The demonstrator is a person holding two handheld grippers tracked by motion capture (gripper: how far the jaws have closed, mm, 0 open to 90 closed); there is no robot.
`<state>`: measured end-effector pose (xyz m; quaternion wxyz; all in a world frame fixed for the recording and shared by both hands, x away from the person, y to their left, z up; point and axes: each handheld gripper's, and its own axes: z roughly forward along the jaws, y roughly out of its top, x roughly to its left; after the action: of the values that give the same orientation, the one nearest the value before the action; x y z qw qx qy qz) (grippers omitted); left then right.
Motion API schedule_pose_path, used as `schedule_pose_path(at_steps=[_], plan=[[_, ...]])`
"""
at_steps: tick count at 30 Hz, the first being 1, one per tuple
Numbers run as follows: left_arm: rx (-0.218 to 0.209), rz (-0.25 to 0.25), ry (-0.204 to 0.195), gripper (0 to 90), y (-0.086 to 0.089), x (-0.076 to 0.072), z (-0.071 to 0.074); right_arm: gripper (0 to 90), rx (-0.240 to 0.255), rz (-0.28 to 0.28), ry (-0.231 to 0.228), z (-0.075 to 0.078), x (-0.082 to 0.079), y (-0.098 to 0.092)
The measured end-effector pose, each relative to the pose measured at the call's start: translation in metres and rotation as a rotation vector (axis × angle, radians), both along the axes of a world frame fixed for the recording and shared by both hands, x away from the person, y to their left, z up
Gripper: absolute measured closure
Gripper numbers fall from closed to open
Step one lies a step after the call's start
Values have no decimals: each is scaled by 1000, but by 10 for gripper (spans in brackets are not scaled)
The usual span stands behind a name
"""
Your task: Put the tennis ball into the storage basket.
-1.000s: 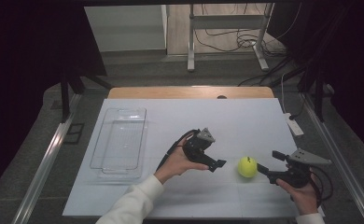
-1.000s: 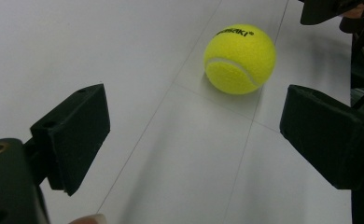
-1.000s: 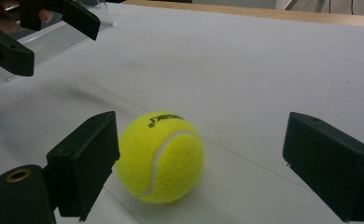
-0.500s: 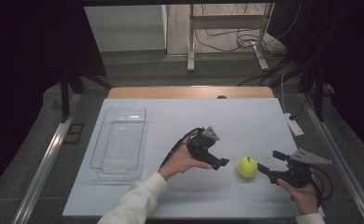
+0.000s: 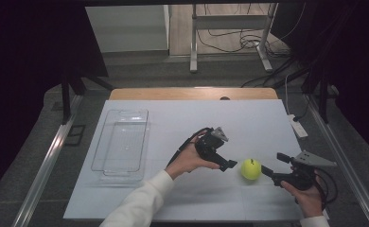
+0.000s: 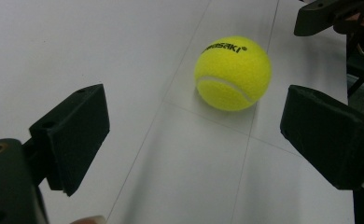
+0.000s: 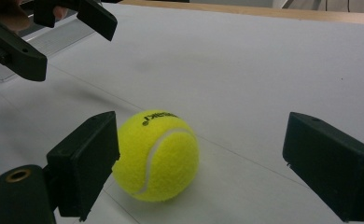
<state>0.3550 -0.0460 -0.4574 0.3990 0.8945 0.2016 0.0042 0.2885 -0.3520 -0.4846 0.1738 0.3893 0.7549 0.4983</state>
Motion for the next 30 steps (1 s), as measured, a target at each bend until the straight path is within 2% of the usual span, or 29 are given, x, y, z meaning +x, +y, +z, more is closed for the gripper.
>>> schedule_pose_path(at_steps=[9,30], plan=[[23,-46,8,95,-12,1,1,110,3,-2,1,0,0,-1],[50,-78,-1,88,-32,4,1,110,6,-6,-1,0,0,-2]])
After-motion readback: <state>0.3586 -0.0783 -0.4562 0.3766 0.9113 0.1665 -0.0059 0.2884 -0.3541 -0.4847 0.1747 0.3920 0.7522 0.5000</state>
